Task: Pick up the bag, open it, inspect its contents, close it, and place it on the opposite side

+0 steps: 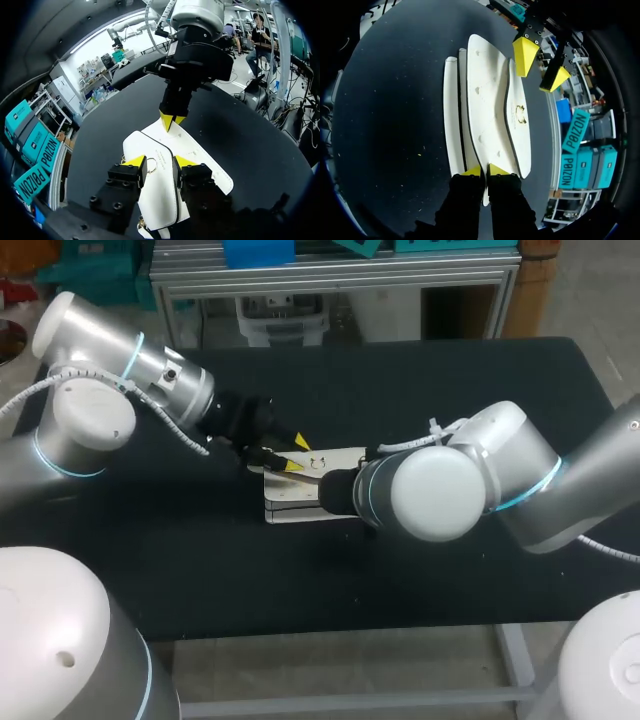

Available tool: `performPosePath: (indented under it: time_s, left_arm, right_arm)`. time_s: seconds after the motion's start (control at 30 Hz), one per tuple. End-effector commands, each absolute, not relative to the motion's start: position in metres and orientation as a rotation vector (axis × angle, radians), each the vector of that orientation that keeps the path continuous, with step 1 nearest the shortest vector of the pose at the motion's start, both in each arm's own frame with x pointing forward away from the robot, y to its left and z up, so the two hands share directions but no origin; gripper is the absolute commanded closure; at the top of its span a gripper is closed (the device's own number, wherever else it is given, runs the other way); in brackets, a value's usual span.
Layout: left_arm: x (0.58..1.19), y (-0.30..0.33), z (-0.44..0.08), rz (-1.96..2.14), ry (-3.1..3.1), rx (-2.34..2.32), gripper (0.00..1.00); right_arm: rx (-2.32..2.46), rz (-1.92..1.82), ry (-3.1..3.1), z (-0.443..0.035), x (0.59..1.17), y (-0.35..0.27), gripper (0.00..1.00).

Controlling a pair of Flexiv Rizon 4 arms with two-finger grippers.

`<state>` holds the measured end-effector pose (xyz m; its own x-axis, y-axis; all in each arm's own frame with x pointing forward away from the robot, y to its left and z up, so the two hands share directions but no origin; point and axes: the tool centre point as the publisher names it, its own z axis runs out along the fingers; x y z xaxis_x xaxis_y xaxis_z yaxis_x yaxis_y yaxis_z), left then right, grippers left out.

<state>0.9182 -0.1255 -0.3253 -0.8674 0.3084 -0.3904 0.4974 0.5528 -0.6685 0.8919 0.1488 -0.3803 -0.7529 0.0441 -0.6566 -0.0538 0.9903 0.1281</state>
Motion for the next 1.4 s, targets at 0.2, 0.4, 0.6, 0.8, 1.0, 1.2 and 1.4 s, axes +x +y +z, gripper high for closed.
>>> performPosePath:
  time_s: [0.2, 0.4, 0.6, 0.8, 1.0, 1.2, 1.4]
  left_arm:
    - [0.911, -0.123, -0.328, -1.201, 2.593, 0.631, 0.00]
    - [0.907, -0.120, -0.325, -1.195, 2.602, 0.609, 0.00]
    - [0.902, -0.115, -0.315, -1.202, 2.603, 0.557, 0.00]
    - [0.899, -0.106, -0.300, -1.256, 2.667, 0.374, 0.00]
    - [0.896, -0.091, -0.295, -1.258, 2.815, 0.101, 0.00]
    - [0.888, -0.077, -0.294, -1.207, 2.863, 0.028, 0.00]
    - [0.888, -0.077, -0.294, -1.207, 2.863, 0.028, 0.00]
  right_arm:
    - [-0.007, 0.200, 2.385, -0.384, 0.890, 0.148, 0.00]
    - [-0.019, 0.233, 2.373, -0.374, 0.884, 0.147, 0.00]
    - [-0.034, 0.284, 2.343, -0.357, 0.874, 0.147, 0.00]
    - [0.016, 0.341, 2.346, -0.327, 0.872, 0.143, 0.00]
    - [0.295, 0.393, 2.488, -0.302, 0.886, 0.130, 0.00]
    - [0.536, 0.522, 2.676, -0.300, 0.899, 0.118, 0.00]
    - [0.535, 0.547, 2.691, -0.299, 0.900, 0.115, 0.00]
